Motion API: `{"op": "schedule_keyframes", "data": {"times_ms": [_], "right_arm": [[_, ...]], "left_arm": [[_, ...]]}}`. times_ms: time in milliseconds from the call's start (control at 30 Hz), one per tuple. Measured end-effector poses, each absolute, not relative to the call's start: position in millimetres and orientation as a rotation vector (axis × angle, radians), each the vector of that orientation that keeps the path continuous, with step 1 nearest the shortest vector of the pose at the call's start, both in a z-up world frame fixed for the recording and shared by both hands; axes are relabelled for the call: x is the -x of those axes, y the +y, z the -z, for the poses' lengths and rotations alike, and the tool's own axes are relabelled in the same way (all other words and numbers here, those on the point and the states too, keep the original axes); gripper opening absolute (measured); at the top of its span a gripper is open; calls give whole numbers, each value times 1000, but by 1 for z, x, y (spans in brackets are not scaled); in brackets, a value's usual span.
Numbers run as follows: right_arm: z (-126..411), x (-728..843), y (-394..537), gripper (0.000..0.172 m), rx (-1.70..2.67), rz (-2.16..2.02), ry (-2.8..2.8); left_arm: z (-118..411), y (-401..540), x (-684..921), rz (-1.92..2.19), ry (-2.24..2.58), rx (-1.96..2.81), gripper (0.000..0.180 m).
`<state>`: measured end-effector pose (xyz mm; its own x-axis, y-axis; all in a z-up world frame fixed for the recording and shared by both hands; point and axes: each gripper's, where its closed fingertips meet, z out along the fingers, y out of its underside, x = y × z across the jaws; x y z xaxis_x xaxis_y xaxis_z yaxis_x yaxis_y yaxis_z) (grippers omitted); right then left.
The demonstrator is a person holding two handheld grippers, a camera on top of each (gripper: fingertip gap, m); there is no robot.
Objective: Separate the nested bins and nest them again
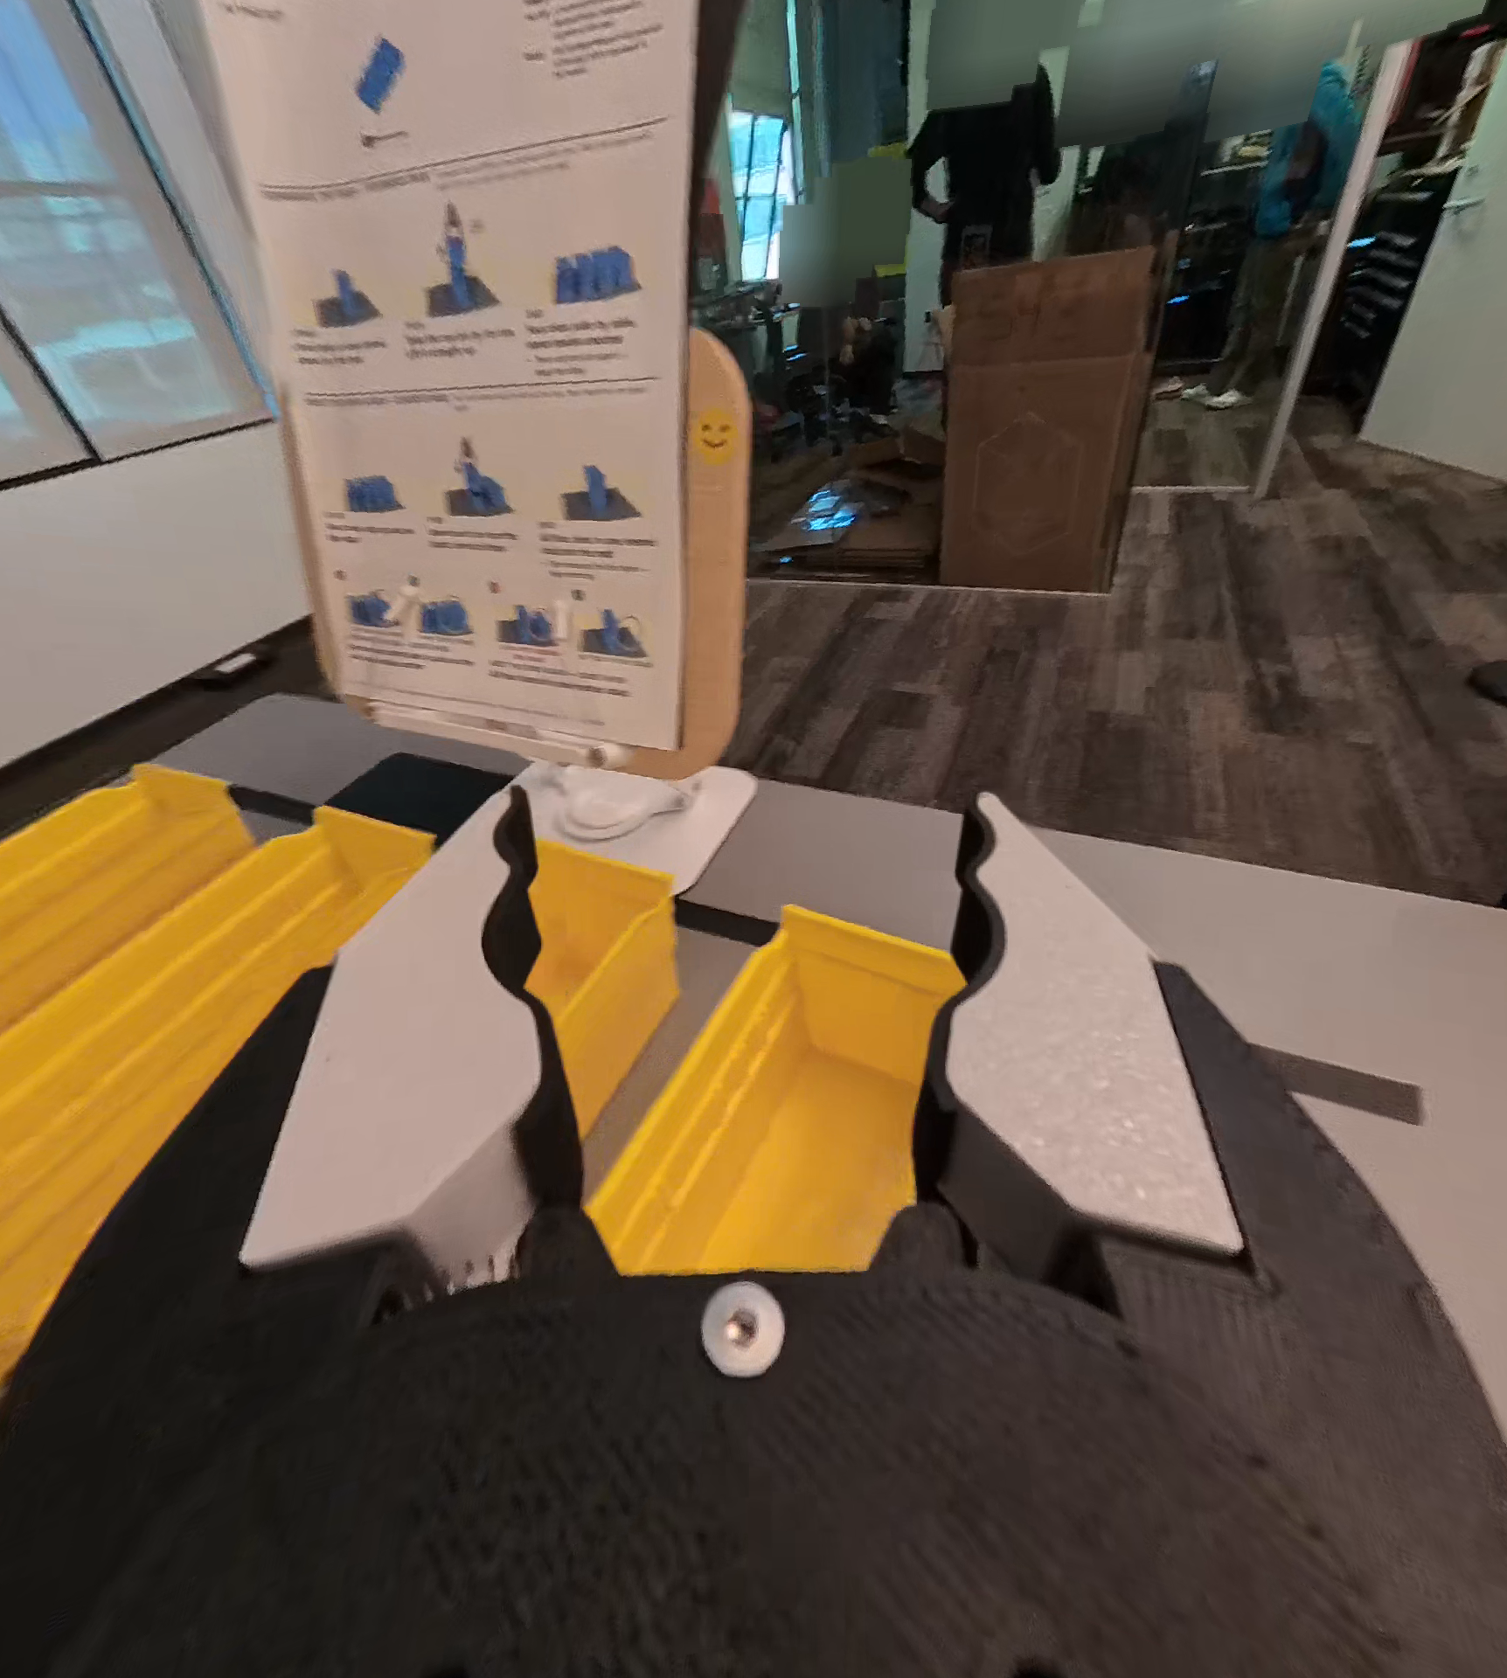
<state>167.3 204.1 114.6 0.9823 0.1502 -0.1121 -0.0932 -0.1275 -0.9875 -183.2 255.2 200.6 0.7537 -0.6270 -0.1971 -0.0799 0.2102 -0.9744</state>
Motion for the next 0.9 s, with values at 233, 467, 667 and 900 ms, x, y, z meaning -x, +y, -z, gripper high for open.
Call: {"op": "schedule_keyframes", "data": {"times_ms": [233, 467, 667, 900], "right_arm": [[-116, -42, 181, 100, 1803, -421, -173], [-113, 51, 197, 104, 1976, -471, -254], [-76, 126, 214, 120, 2204, -659, -167], [-19, 170, 243, 126, 2519, -565, -90]], "left_arm": [[-203, 260, 240, 305, 612, 1367, 83], [-212, 248, 291, 348, 537, 1349, 81], [-212, 238, 330, 422, 453, 1367, 79], [-211, 229, 353, 505, 413, 1376, 77]]}}
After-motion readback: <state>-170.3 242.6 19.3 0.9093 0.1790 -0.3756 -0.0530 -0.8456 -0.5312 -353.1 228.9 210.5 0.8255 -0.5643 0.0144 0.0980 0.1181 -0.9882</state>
